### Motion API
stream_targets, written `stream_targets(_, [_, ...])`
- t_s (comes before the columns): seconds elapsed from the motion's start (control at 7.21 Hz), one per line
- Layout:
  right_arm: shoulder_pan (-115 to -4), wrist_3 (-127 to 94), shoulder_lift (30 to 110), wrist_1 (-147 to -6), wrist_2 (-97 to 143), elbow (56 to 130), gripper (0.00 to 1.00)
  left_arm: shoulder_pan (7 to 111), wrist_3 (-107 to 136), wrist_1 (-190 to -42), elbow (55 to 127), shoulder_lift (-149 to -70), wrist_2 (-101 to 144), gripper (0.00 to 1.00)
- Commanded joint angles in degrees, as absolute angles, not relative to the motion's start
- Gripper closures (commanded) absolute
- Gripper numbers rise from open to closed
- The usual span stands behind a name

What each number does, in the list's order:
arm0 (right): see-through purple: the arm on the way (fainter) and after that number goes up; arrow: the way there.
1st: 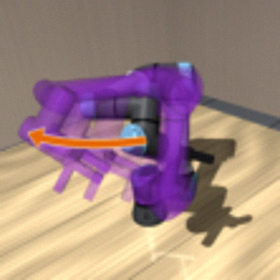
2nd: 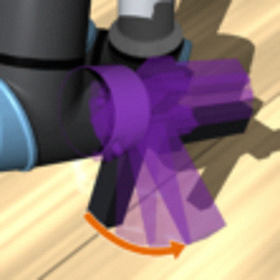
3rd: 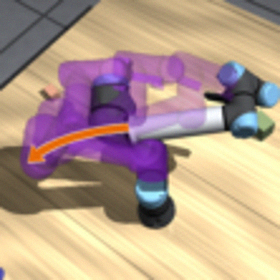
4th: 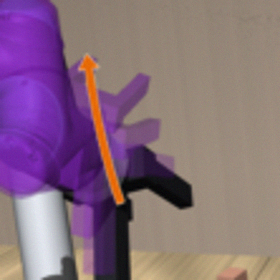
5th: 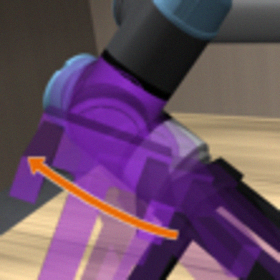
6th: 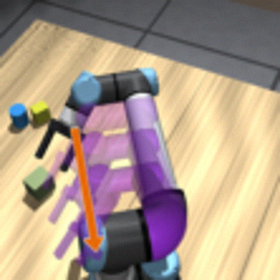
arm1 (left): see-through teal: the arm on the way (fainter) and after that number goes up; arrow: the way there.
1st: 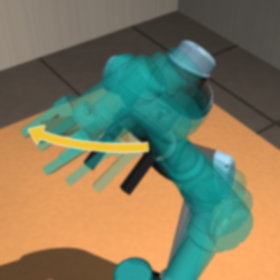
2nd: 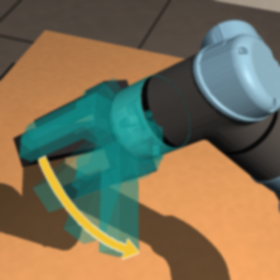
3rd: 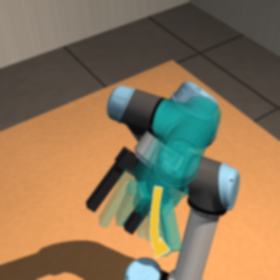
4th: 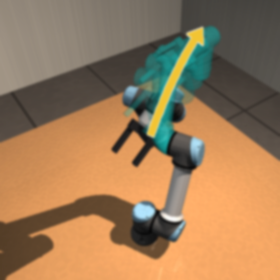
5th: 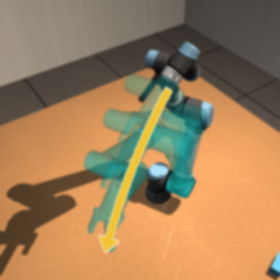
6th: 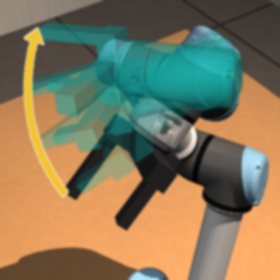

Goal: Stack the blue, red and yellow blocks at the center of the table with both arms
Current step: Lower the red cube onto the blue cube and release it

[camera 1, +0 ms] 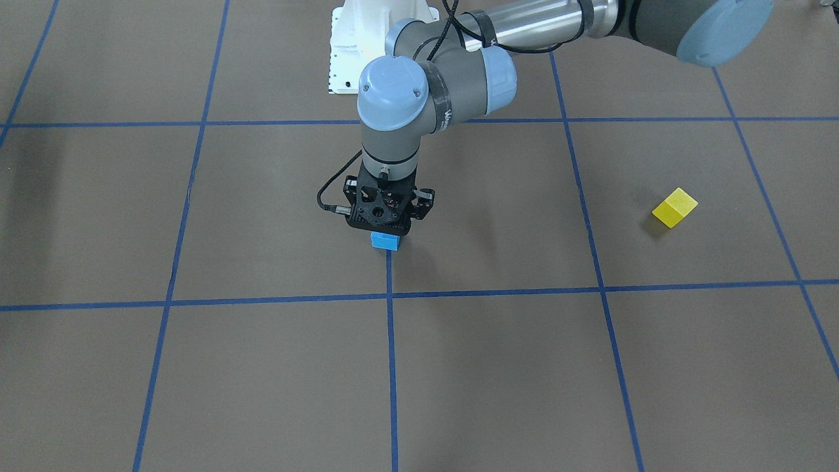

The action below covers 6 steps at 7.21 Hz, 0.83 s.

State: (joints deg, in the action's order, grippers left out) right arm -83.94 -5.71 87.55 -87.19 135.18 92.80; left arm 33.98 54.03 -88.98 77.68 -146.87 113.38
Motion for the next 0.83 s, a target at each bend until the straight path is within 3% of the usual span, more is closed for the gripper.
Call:
stream_targets(0.0, [-83.9,-5.7,87.9,-87.2,135.2,92.9,0.00,33.9,54.1,-89.3,77.2,-146.9,113.4,1.00])
stream_targets(0.69, [-83.9,-5.7,88.0,-87.2,135.2,93.0,0.00,33.3,54.3,-91.7,75.5,-147.0,113.4,1.00])
